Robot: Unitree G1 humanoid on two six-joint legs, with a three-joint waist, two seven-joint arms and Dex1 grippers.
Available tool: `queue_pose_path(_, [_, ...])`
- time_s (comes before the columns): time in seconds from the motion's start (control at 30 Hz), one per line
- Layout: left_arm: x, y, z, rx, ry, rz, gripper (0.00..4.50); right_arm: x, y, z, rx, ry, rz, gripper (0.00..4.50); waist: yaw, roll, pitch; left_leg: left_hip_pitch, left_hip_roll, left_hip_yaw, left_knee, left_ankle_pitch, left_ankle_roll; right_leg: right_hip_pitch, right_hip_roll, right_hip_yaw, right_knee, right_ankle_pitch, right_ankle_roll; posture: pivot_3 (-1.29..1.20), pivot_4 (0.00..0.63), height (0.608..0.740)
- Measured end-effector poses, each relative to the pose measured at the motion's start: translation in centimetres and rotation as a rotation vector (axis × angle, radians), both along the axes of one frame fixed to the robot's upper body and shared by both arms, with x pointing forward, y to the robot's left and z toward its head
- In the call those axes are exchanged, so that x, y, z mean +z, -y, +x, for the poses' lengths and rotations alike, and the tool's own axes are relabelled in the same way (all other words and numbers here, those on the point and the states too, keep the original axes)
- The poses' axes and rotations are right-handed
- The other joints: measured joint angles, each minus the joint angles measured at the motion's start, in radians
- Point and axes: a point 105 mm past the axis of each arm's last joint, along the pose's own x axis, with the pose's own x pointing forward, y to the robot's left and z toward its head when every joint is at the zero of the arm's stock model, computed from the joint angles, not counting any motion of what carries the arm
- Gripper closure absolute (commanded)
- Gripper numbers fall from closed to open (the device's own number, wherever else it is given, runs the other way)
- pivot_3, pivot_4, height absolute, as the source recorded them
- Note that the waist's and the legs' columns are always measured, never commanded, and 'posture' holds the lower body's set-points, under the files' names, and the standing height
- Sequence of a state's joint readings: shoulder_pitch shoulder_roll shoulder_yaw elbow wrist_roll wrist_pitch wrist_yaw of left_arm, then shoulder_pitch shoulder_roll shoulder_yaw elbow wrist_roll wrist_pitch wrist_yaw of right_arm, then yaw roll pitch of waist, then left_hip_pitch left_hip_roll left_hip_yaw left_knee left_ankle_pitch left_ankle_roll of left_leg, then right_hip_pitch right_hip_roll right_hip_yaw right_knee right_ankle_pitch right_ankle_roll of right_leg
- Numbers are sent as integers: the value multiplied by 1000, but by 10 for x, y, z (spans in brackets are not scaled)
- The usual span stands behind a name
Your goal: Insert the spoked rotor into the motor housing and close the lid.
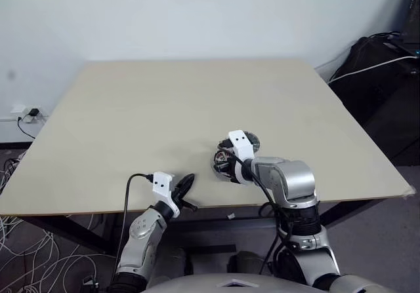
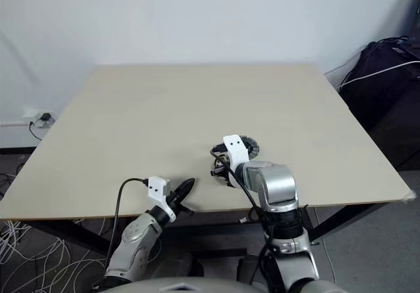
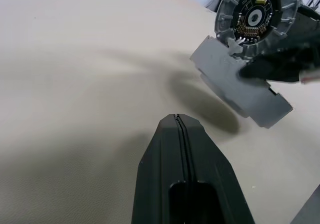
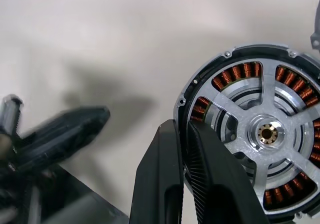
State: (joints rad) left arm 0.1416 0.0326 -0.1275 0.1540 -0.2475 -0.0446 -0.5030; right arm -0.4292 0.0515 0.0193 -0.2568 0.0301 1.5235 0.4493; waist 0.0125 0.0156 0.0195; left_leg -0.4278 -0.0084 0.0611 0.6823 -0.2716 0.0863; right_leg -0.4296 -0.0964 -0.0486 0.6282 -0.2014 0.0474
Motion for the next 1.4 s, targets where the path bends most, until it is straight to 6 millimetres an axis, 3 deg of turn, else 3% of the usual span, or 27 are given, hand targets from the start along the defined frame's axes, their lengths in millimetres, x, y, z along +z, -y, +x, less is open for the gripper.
queue_pose_path(0.2, [-2, 1, -1, -1, -14, -1, 4500, 3, -15, -5, -39, -71, 58, 4486, -1, 0, 0, 0, 0, 0, 0, 0, 0, 0, 1, -1, 0, 0, 0, 0, 0, 740])
queue_pose_path(0.53, [0, 2, -1, -3, -17, -5, 4500, -11, -1, 5, -153, -87, 3, 4486, -11, 1, -1, 1, -1, 0, 0, 1, 0, 2, 7, -2, 0, 0, 1, 0, 0, 740])
queue_pose_path(0.8, [-1, 3, -1, -4, -24, -9, 4500, -23, -8, 12, -165, -93, 16, 4486, -23, 2, -2, 6, -1, 2, 1, 4, 4, 8, 6, -1, 0, 3, 4, 0, 0, 740])
queue_pose_path(0.9, [-1, 3, -1, -5, -23, -9, 4500, -29, -10, 16, -173, -99, 24, 3570, -25, 3, -2, 14, -1, 2, 1, 4, 4, 16, 5, -2, 0, 3, 5, 0, 0, 740])
queue_pose_path(1.07, [-1, 3, -1, -4, -26, -9, 4500, -31, -14, 19, -187, -101, 52, 2000, -25, 4, -2, 14, 0, 1, -1, 4, 4, 15, 1, -1, 0, 3, 4, 0, 0, 740])
queue_pose_path(1.27, [-1, 2, -1, -4, -27, -7, 4500, -23, -27, 13, -127, -114, 115, 2000, -26, 4, -2, 11, -1, 1, -3, 4, 4, 11, 1, 0, -1, 3, 3, 0, 0, 740])
queue_pose_path(1.4, [0, 4, 0, -10, -25, -9, 4500, 20, -65, 2, 173, 146, 144, 2000, -35, 4, -1, 8, -1, 1, -3, 4, 4, 8, 1, 0, -1, 2, 3, 0, 0, 740])
